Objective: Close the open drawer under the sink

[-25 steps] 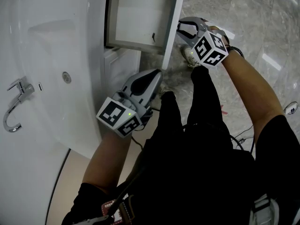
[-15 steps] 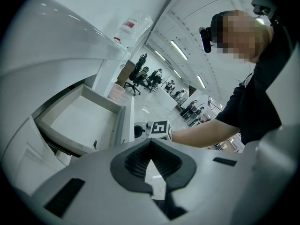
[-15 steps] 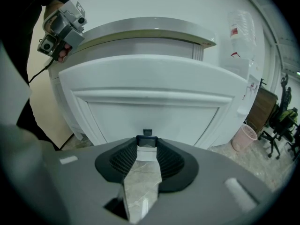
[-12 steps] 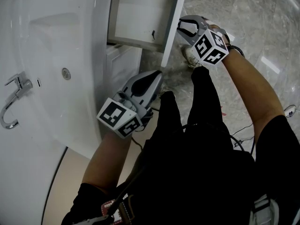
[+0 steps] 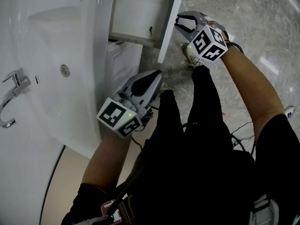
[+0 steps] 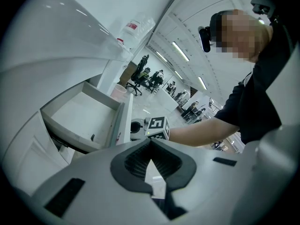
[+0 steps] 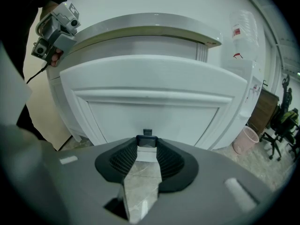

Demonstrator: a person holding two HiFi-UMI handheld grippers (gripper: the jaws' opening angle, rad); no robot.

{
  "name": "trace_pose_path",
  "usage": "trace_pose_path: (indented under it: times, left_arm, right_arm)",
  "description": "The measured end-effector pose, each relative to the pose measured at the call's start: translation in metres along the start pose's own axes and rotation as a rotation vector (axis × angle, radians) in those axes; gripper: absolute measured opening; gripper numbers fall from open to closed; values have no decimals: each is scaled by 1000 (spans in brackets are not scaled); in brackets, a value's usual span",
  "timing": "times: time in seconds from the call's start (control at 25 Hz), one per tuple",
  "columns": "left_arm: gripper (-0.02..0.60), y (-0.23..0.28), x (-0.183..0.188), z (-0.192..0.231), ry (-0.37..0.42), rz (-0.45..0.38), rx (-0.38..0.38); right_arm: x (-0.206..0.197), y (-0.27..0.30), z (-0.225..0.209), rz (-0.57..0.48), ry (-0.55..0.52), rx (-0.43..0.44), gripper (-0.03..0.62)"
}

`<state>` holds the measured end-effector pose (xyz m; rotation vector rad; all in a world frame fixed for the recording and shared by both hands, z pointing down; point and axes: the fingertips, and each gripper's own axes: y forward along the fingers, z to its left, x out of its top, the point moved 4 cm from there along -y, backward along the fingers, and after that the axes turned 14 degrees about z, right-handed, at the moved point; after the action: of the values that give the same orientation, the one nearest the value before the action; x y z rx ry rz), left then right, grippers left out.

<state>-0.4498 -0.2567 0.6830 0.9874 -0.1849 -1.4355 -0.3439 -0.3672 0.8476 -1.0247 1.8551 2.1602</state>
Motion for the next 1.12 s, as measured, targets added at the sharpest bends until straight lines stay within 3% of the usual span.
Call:
trace_pose_path:
  times: [1.12]
  left_arm:
    - [0,-18,-34,28,-57,-29,19]
  right_arm:
    - [49,33,-1,-44,3,-12,126]
